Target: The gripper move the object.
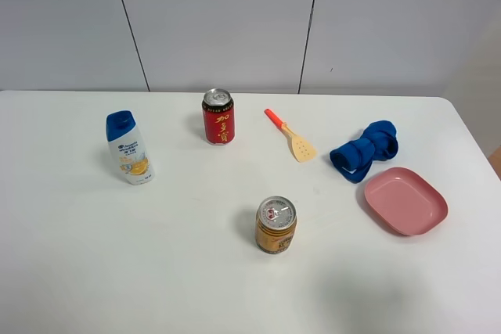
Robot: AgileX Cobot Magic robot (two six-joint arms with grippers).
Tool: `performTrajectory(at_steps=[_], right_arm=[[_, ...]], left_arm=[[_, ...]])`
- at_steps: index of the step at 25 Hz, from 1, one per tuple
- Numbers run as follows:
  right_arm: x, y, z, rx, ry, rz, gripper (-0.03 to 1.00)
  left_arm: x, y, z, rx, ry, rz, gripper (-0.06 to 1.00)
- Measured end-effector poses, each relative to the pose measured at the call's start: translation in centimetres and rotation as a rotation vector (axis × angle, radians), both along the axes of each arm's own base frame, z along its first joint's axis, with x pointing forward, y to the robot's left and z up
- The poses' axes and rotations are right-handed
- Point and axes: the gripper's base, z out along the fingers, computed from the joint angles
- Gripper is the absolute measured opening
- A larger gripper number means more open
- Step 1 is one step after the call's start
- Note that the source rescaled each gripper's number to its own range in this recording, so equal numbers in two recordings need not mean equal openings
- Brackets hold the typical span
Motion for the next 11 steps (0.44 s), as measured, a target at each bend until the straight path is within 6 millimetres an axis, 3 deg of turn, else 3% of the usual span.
performTrajectory(at_steps=[11], right_arm=[[0.00, 0.00, 0.00, 0.000, 0.000, 0.000, 1.00]], left_arm=[[0.00, 0.00, 0.00, 0.001, 0.000, 0.000, 1.00]])
